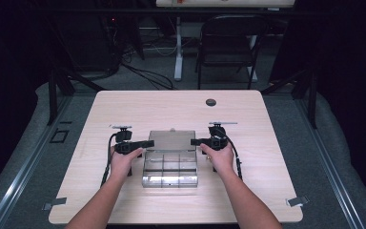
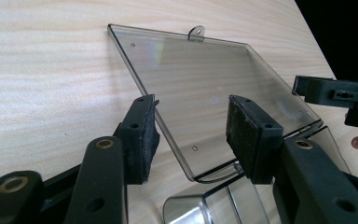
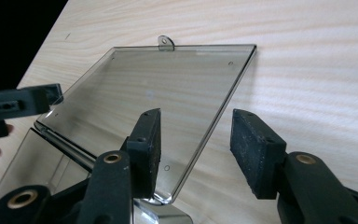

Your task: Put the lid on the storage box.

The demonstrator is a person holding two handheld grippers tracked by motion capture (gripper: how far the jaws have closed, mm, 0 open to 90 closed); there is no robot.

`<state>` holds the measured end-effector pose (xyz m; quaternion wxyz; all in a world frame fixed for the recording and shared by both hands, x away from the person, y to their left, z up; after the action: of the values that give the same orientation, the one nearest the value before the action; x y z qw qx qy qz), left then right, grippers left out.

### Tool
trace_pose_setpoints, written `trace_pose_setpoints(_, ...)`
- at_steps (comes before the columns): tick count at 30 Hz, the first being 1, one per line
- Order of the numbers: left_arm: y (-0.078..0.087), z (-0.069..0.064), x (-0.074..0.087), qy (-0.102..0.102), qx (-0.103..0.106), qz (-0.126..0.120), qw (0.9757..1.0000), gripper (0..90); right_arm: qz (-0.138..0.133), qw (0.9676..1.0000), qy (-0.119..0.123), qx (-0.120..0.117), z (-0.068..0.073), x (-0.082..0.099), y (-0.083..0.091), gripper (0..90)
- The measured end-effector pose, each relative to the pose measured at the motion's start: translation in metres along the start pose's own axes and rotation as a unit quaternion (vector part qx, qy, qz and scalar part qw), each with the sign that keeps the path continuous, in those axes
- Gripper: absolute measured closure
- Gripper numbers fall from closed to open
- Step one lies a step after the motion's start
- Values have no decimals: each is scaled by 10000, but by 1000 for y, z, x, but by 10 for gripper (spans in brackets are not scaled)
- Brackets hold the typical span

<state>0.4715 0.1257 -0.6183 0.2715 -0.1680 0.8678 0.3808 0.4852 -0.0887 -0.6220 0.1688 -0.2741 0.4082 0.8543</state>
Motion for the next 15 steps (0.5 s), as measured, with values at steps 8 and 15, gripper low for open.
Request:
trace_pose_setpoints(8, 13, -8, -2, -172, 111, -75, 9998, 529, -93, 9993, 353, 20, 6, -4, 17, 530)
trace_pose_setpoints(15, 24, -17, -1, -383, 197, -167, 9989, 550, -208, 9972, 716, 56, 15, -5, 30, 552)
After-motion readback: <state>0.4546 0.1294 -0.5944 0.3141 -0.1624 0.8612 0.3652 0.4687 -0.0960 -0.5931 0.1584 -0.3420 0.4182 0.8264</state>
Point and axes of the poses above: each handheld gripper's, and its own axes: y roughly backward along the jaws, x roughly out of its underside, z roughly to its left, the point moved 10 cm from there along -y, roughly forward along the jaws, and after that the axes turned 2 degrees about -z, right-handed, at the moved point
